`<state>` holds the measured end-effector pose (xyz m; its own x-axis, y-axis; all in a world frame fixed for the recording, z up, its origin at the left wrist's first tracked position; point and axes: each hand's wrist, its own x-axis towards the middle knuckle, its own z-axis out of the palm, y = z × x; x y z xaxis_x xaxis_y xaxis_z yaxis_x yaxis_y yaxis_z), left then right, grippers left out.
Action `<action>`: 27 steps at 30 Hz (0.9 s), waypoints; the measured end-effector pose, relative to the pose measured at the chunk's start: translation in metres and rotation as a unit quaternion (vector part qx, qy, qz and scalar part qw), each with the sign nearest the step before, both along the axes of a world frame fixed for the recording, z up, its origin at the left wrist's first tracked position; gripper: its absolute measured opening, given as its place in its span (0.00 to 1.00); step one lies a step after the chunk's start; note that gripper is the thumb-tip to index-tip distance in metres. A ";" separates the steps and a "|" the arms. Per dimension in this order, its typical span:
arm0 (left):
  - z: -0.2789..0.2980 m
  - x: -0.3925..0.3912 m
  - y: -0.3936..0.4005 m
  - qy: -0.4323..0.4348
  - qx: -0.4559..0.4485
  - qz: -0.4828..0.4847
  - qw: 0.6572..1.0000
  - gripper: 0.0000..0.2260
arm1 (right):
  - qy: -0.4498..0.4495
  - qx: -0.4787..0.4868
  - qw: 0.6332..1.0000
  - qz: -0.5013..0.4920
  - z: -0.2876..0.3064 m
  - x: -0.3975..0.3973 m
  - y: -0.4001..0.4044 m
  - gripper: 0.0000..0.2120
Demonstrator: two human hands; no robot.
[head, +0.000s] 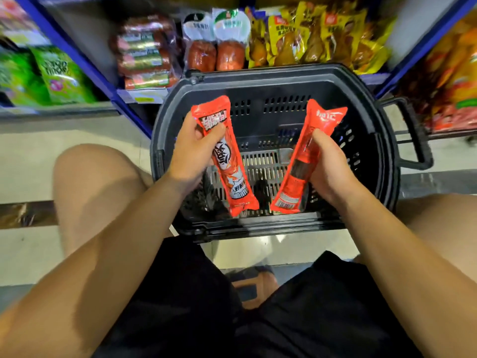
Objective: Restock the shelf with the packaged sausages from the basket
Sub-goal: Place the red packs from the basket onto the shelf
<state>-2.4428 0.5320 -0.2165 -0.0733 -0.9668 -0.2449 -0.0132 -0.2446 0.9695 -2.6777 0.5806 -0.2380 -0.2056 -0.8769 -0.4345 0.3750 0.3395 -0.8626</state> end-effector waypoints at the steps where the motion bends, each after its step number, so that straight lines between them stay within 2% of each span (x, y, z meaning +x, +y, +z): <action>1: 0.000 0.000 0.002 -0.002 0.002 0.004 1.000 0.14 | 0.008 -0.011 1.000 -0.004 0.000 -0.001 0.001 0.12; 3: -0.001 0.001 0.005 -0.008 0.011 0.006 1.000 0.11 | 0.046 -0.037 0.998 0.012 0.001 -0.003 0.005 0.11; 7: -0.004 0.004 0.009 -0.032 0.048 0.003 0.998 0.09 | 0.179 -0.057 0.979 0.075 0.003 -0.006 0.016 0.05; 10: -0.013 0.007 0.010 -0.082 0.072 0.037 0.993 0.09 | 0.188 -0.048 0.975 0.106 0.003 -0.008 0.020 0.08; 12: -0.018 0.010 0.011 -0.141 0.078 0.052 0.986 0.14 | 0.208 -0.037 0.970 0.122 0.000 -0.009 0.022 0.07; 14: -0.025 0.014 0.010 -0.156 0.083 0.060 0.982 0.16 | 0.245 -0.024 0.960 0.135 -0.003 -0.009 0.023 0.05; 17: -0.026 0.014 0.011 -0.125 0.095 0.078 0.985 0.10 | 0.195 -0.005 0.970 0.147 -0.006 -0.009 0.024 0.06; 20: -0.030 0.018 0.011 -0.097 0.119 0.093 0.984 0.07 | 0.088 0.013 0.978 0.188 -0.003 -0.005 0.026 0.21; 22: -0.032 0.021 0.011 -0.079 0.140 0.107 0.981 0.06 | 0.015 0.030 0.978 0.204 0.001 -0.003 0.026 0.24; 24: -0.033 0.023 0.012 -0.071 0.153 0.109 0.980 0.09 | -0.043 0.041 0.979 0.194 0.003 -0.002 0.028 0.21; 25: -0.034 0.023 0.013 -0.071 0.155 0.108 0.979 0.10 | -0.042 0.043 0.980 0.190 0.002 -0.001 0.029 0.17; 27: -0.035 0.023 0.014 -0.073 0.155 0.111 0.979 0.08 | 0.020 0.034 0.980 0.195 -0.001 -0.001 0.032 0.12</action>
<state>-2.4200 0.5460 -0.2516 0.1878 -0.8324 -0.5214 -0.0599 -0.5396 0.8398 -2.6789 0.6124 -0.2387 0.1218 -0.8611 -0.4937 0.1717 0.5081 -0.8440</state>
